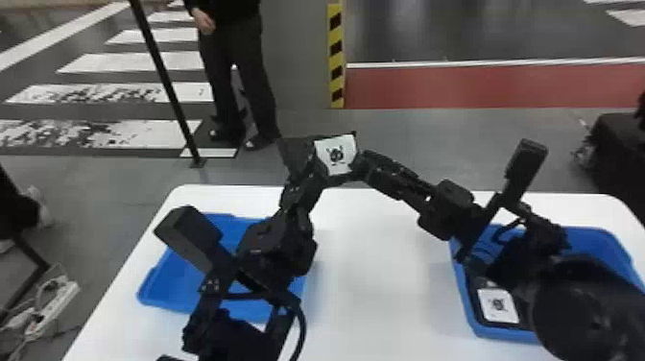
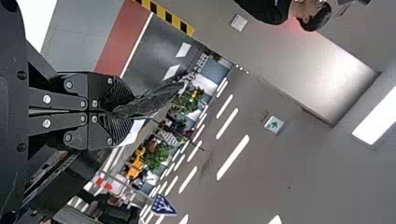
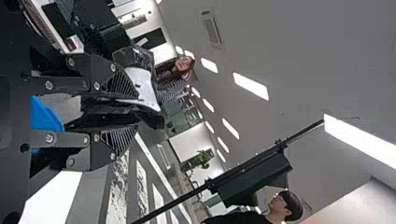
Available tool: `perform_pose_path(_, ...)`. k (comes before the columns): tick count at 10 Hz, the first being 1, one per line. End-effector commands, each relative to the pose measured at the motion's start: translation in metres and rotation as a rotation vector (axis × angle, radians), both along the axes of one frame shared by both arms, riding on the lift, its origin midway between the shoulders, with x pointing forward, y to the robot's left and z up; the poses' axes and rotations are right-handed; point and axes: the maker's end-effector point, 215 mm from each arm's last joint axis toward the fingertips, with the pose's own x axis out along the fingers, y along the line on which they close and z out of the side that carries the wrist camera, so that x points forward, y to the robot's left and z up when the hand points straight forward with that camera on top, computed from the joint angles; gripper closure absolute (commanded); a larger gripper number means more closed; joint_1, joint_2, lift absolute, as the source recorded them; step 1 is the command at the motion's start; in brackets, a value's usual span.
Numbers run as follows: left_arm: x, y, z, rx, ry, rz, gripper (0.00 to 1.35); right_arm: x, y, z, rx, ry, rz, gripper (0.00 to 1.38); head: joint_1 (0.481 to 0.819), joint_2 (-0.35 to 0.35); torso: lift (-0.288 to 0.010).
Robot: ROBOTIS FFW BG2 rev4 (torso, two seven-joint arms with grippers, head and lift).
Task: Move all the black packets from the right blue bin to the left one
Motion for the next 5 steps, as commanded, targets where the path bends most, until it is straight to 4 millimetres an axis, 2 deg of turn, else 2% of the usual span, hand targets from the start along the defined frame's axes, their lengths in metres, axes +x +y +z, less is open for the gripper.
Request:
perform_pose_path(1, 0.007, 0.018, -0.003, 0.054, -0.016, 0.082, 1.21, 0.012, -0.038, -0.02, -0.115, -0.026, -0.109, 0.0, 0.623, 0.128, -0.11)
perform_pose_path(2, 0.021, 0.045, -0.022, 0.201, -0.001, 0.191, 1.21, 0.016, -0.065, -0.036, -0.177, -0.016, -0.173, 0.05, 0.625, 0.122, -0.11)
perform_pose_path(3, 0.039, 0.071, -0.061, 0.364, 0.073, 0.257, 1.21, 0.014, -0.08, -0.045, -0.215, -0.012, -0.209, 0.05, 0.635, 0.111, -0.11)
perform_pose_path(4, 0.049, 0.091, -0.099, 0.454, 0.138, 0.304, 1.21, 0.013, -0.085, -0.048, -0.251, -0.016, -0.225, 0.05, 0.653, 0.108, -0.11)
perform_pose_path(5, 0.051, 0.111, -0.12, 0.528, 0.175, 0.364, 1.21, 0.011, -0.085, -0.051, -0.28, -0.018, -0.228, 0.05, 0.674, 0.119, -0.11)
